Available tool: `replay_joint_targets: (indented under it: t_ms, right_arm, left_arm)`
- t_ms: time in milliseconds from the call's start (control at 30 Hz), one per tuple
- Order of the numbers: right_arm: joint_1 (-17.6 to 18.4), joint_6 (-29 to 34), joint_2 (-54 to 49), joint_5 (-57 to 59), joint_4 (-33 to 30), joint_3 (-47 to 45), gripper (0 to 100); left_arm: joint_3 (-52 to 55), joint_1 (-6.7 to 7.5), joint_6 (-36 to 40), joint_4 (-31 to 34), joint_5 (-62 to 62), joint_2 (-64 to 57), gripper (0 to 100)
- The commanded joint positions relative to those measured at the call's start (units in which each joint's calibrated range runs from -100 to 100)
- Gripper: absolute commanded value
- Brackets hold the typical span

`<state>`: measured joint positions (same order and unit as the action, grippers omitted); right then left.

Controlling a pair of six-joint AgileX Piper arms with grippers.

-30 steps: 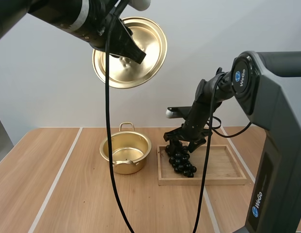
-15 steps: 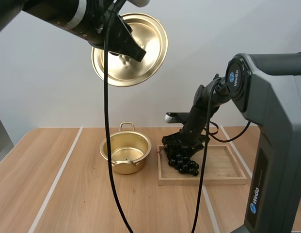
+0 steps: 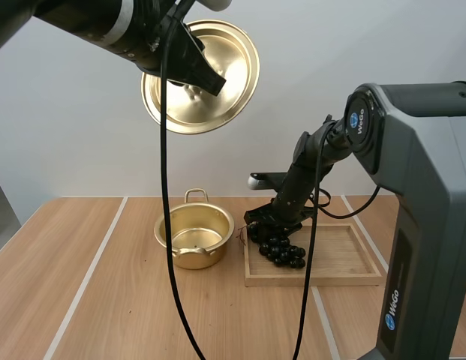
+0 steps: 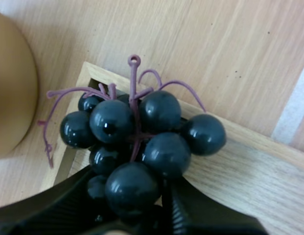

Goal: Open the pot, put the grape inside, and close it

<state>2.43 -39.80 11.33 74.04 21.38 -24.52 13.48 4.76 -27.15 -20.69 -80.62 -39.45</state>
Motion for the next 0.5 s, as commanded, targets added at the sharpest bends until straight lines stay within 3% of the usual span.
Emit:
replay_joint_targets:
  t_ms: [0, 467]
  right_arm:
    - [0.2, -0.8, -0.3, -3.3, 1.4, 0.1, 0]
    - [0.2, -1.9, -14.1, -3.0, 1.4, 0.1, 0]
  left_arm:
    - [-0.5, 0.17, 0.6, -1.3, 1.8, -0.5, 0]
    - [-2.5, 0.17, 0.6, -1.3, 6.4, -5.1, 0]
